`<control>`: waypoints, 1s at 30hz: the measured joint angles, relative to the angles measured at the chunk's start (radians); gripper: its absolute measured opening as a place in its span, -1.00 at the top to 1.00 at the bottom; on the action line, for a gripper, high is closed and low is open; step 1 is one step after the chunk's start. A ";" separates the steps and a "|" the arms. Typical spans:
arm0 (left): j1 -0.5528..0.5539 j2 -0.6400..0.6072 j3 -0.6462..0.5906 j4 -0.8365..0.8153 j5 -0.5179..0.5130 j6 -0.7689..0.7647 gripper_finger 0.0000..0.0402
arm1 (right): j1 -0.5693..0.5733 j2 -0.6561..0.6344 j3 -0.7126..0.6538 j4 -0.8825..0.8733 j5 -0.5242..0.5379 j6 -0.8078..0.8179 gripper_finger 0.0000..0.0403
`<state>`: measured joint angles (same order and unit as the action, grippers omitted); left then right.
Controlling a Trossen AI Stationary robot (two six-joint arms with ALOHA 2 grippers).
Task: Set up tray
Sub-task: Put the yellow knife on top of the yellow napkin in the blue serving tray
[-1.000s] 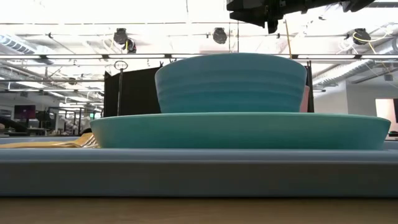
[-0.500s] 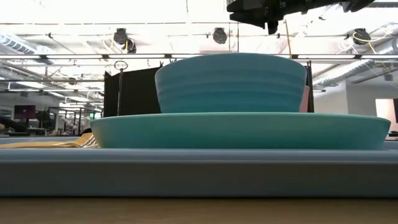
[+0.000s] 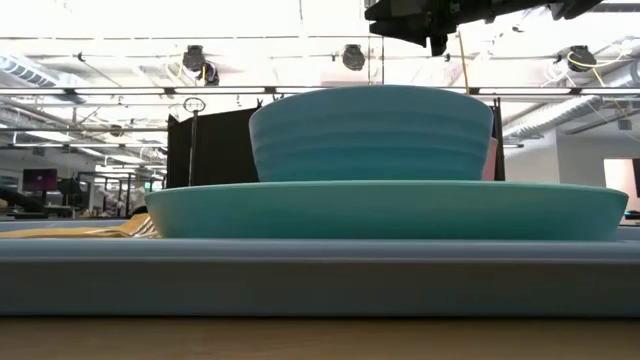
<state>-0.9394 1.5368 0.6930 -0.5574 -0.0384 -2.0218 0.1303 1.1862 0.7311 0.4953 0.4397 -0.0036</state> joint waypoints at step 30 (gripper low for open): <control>-0.083 0.005 0.046 -0.108 -0.169 -0.109 0.76 | 0.000 0.000 -0.011 0.002 0.000 0.001 0.24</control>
<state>-1.0225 1.5421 0.7386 -0.6650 -0.2079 -2.1309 0.1307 1.1862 0.7197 0.4973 0.4400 -0.0025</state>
